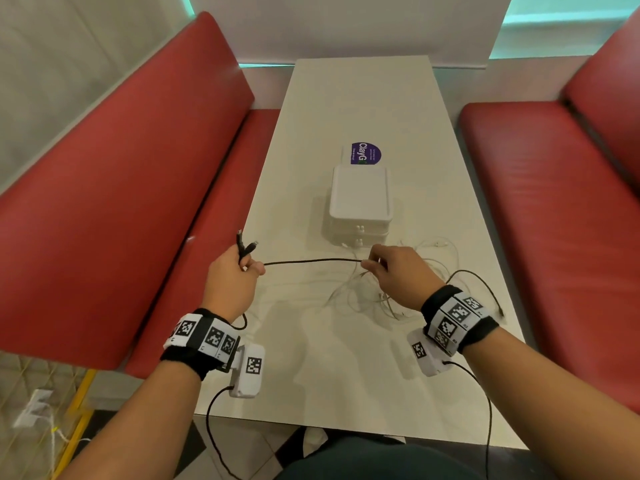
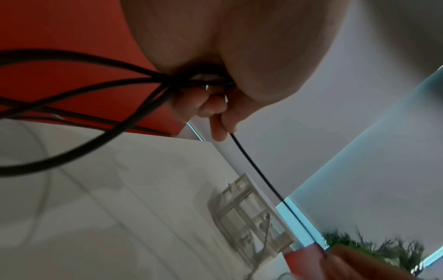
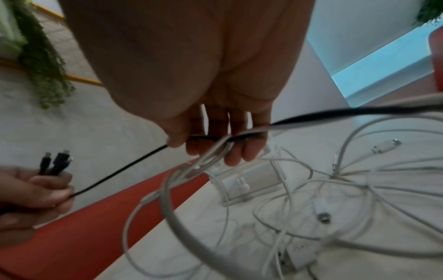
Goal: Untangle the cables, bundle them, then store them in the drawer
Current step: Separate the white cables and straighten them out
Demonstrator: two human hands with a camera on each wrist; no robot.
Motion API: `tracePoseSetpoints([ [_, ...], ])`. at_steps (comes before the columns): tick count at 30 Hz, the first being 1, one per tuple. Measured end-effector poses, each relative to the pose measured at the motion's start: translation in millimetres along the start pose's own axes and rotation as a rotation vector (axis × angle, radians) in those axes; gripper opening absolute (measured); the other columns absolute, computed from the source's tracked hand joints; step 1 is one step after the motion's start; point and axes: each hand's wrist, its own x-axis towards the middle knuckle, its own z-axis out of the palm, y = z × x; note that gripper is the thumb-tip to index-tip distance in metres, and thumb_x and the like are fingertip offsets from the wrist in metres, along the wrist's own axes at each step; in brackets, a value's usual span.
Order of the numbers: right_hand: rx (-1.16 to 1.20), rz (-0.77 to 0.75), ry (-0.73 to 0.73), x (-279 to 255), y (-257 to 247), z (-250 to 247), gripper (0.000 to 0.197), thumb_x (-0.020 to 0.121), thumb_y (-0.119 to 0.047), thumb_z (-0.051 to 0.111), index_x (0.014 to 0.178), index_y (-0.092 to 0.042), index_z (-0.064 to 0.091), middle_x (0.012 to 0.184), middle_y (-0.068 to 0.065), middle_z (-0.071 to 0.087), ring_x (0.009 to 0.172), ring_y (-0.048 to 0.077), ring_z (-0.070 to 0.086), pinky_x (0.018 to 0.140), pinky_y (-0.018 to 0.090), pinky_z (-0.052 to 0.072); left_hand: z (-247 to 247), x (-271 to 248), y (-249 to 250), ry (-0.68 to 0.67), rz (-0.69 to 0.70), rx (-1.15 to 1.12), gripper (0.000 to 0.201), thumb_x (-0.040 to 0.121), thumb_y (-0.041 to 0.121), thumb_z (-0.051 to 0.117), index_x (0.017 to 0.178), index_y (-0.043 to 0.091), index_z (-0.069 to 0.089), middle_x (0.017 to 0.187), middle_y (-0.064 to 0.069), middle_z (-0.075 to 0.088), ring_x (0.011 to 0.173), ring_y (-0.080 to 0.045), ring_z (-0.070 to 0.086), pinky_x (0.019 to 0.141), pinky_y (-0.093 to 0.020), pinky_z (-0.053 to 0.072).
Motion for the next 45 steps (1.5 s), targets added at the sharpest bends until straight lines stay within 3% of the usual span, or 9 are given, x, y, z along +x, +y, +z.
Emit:
tracePoseSetpoints([
  [9, -0.272, -0.098, 0.000, -7, -9, 5, 0.017, 0.099, -0.018, 0.051, 0.100, -0.011, 0.067, 0.082, 0.011, 0.061, 0.091, 0.028, 0.053, 0.074, 0.040, 0.047, 10, -2, -14, -0.231, 0.213, 0.818, 0.025, 0.088, 0.009, 0.057, 0.113, 0.010, 0.054, 0.123, -0.008, 0.055, 0.107, -0.030, 0.053, 0.090, -0.039, 0.043],
  [15, -0.241, -0.241, -0.030, -13, -37, 26, 0.024, 0.099, -0.042, 0.053, 0.112, -0.033, 0.071, 0.077, 0.003, 0.046, 0.072, 0.029, 0.050, 0.064, 0.033, 0.033, 51, -30, 37, -0.416, 0.527, 0.447, 0.017, 0.094, 0.017, 0.052, 0.110, 0.011, 0.051, 0.104, -0.001, 0.053, 0.097, -0.024, 0.054, 0.084, -0.036, 0.045],
  [21, -0.221, -0.256, 0.105, -12, -27, 13, 0.031, 0.094, -0.055, 0.055, 0.093, -0.026, 0.066, 0.078, -0.005, 0.050, 0.075, 0.019, 0.046, 0.065, 0.032, 0.037, 48, -29, 40, -0.381, 0.393, 0.244, 0.016, 0.100, 0.034, 0.054, 0.103, 0.018, 0.057, 0.083, 0.008, 0.064, 0.082, -0.018, 0.062, 0.071, -0.034, 0.047],
  [28, -0.325, -0.375, 0.235, -21, -12, 24, 0.008, 0.080, 0.003, 0.075, 0.077, -0.003, 0.071, 0.088, 0.008, 0.048, 0.078, 0.025, 0.046, 0.059, 0.035, 0.044, 35, -12, 41, -0.213, 0.371, 0.326, 0.015, 0.100, 0.029, 0.057, 0.096, 0.015, 0.058, 0.082, 0.006, 0.066, 0.079, -0.020, 0.061, 0.070, -0.033, 0.047],
  [32, -0.298, -0.382, 0.149, -16, -14, 25, 0.038, 0.068, 0.024, 0.062, 0.089, -0.005, 0.074, 0.083, 0.006, 0.059, 0.074, 0.027, 0.053, 0.058, 0.035, 0.049, 39, -16, 37, -0.282, 0.425, 0.434, 0.010, 0.101, 0.019, 0.050, 0.101, 0.017, 0.060, 0.092, 0.012, 0.074, 0.086, -0.018, 0.067, 0.073, -0.036, 0.051],
  [36, -0.207, -0.275, -0.025, -12, -2, 20, 0.033, 0.086, 0.010, 0.061, 0.105, -0.014, 0.074, 0.094, 0.000, 0.072, 0.082, 0.019, 0.067, 0.072, 0.033, 0.054, 30, -13, 43, -0.190, 0.251, 0.006, 0.019, 0.097, 0.020, 0.060, 0.084, 0.022, 0.073, 0.089, 0.016, 0.074, 0.081, 0.000, 0.061, 0.072, -0.022, 0.045],
  [40, 0.011, -0.127, -0.072, -13, 7, 15, 0.019, 0.103, -0.023, 0.056, 0.103, -0.017, 0.073, 0.089, -0.010, 0.070, 0.083, 0.012, 0.064, 0.081, 0.030, 0.048, 18, -6, 43, -0.073, 0.169, -0.180, 0.018, 0.097, 0.011, 0.058, 0.084, 0.002, 0.064, 0.080, 0.011, 0.076, 0.061, -0.014, 0.054, 0.064, -0.026, 0.045],
  [43, 0.052, -0.083, -0.058, -10, 16, 8, 0.020, 0.102, -0.027, 0.054, 0.092, -0.023, 0.070, 0.089, -0.014, 0.068, 0.085, 0.010, 0.061, 0.083, 0.032, 0.045, 8, -4, 25, -0.003, 0.140, 0.017, 0.015, 0.097, 0.006, 0.054, 0.087, 0.011, 0.063, 0.079, 0.008, 0.073, 0.071, 0.001, 0.063, 0.062, -0.015, 0.044],
  [45, 0.089, -0.059, -0.031, -9, 15, 2, 0.022, 0.101, -0.024, 0.053, 0.086, -0.026, 0.069, 0.086, -0.016, 0.064, 0.083, 0.005, 0.058, 0.080, 0.031, 0.044, 6, -2, 13, -0.054, 0.219, 0.511, 0.015, 0.094, 0.003, 0.049, 0.098, 0.011, 0.061, 0.088, -0.003, 0.071, 0.082, -0.017, 0.068, 0.067, -0.031, 0.048],
])
